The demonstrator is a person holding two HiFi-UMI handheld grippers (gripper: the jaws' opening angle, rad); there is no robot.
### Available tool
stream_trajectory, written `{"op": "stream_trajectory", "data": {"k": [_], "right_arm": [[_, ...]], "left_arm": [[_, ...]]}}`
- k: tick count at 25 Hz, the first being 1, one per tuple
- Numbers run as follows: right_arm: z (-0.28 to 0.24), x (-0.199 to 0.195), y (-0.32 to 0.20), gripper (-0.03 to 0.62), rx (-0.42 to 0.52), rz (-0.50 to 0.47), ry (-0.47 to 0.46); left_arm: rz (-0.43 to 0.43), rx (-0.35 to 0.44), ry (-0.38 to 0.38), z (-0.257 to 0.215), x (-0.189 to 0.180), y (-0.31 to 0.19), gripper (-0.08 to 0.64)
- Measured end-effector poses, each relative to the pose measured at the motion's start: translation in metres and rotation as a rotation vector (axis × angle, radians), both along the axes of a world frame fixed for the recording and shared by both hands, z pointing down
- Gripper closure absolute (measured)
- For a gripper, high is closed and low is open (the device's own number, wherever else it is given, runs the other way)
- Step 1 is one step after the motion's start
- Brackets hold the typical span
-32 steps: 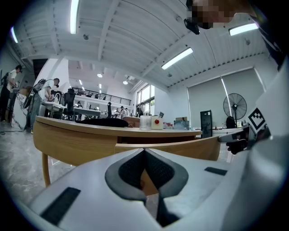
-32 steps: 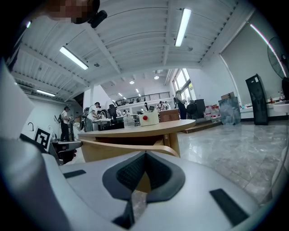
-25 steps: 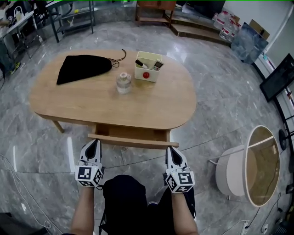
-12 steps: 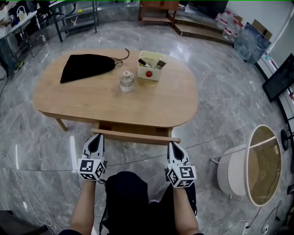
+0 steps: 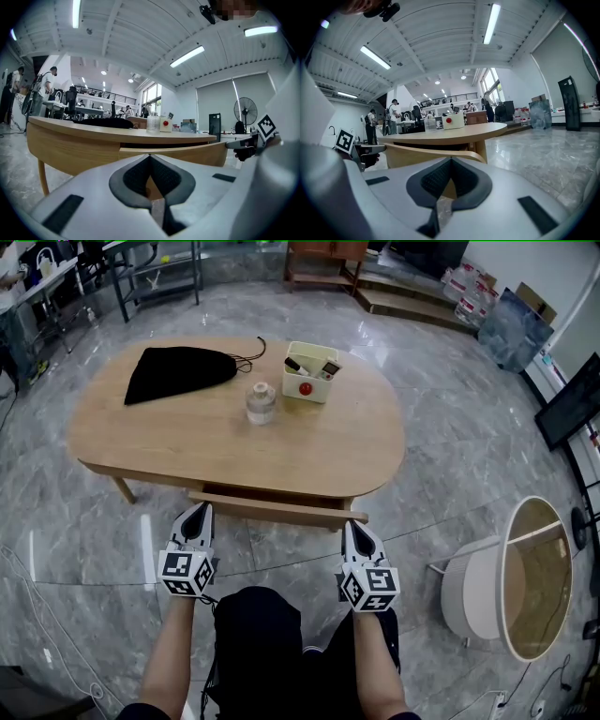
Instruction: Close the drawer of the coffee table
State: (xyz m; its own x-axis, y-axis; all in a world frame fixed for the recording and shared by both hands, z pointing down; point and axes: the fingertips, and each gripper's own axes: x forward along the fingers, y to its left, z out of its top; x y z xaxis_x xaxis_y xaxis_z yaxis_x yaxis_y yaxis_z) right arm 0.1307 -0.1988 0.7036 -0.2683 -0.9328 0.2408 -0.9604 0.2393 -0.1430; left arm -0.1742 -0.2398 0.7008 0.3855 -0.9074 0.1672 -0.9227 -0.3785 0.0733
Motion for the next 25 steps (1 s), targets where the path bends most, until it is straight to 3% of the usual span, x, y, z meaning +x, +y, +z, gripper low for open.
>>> {"op": "stream_trajectory", "data": {"k": [25], "right_arm": [[0.001,0.005,-0.032,0.566,0.061,0.007,-0.036]], "left_arm": [[0.002,0.014,0.014,0.007,0.005,-0.03,0.535]]}}
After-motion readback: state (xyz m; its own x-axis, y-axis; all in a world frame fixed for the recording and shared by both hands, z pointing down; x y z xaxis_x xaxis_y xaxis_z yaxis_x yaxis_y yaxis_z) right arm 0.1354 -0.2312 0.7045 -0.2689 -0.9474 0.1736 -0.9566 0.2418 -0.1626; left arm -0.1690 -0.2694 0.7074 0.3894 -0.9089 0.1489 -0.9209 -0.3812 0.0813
